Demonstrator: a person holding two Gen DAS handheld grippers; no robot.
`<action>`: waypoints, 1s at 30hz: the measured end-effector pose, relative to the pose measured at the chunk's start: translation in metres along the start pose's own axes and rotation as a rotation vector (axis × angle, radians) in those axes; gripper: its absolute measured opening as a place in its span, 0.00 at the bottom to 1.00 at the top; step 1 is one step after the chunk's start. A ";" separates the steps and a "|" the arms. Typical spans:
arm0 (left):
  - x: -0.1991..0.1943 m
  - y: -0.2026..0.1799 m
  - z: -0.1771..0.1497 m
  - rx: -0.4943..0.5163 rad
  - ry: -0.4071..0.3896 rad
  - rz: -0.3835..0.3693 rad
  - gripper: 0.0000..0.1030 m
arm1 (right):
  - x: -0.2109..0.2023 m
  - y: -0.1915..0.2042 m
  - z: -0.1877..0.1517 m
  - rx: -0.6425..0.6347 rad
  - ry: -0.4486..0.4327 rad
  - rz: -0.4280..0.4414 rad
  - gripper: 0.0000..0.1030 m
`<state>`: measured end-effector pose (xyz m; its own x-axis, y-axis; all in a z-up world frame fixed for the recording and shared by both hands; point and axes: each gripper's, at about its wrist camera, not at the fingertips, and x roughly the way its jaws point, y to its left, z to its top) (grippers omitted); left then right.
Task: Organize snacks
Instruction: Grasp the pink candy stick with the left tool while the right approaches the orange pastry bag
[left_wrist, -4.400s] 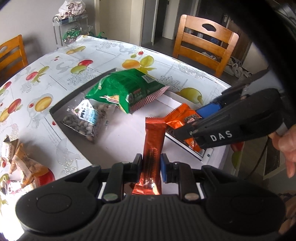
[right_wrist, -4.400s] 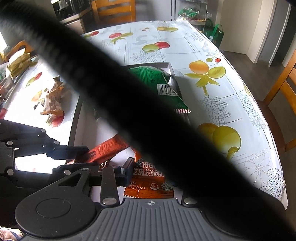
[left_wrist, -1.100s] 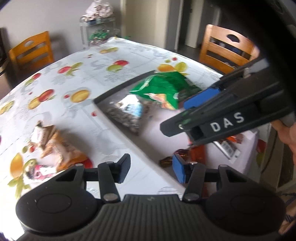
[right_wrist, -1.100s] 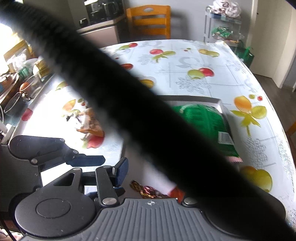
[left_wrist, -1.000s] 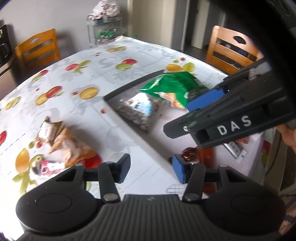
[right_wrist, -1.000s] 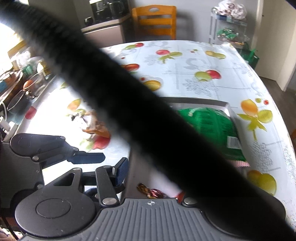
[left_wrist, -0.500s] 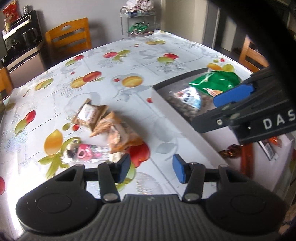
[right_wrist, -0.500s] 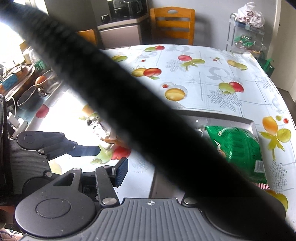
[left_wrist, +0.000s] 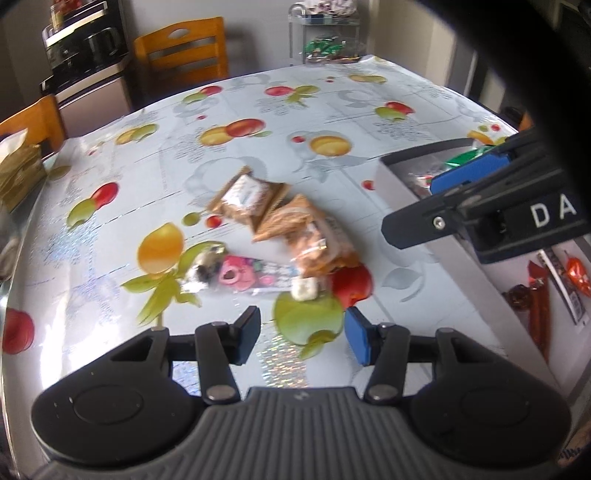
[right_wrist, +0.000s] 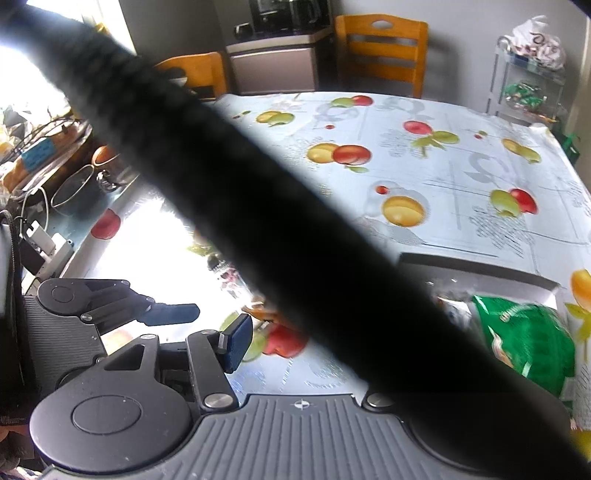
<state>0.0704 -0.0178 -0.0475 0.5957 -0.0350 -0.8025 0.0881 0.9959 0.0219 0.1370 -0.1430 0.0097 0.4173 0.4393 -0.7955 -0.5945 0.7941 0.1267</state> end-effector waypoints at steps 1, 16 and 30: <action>0.000 0.003 -0.001 -0.008 0.002 0.005 0.48 | 0.003 0.002 0.002 -0.004 0.003 0.003 0.57; 0.005 0.026 -0.007 -0.088 0.021 0.048 0.48 | 0.053 0.005 0.029 0.007 0.054 0.038 0.56; 0.014 0.031 -0.002 -0.182 -0.001 0.083 0.48 | 0.091 0.002 0.030 -0.006 0.130 0.071 0.50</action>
<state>0.0796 0.0129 -0.0592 0.5958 0.0474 -0.8017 -0.1066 0.9941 -0.0204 0.1942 -0.0886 -0.0451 0.2815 0.4357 -0.8549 -0.6236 0.7603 0.1822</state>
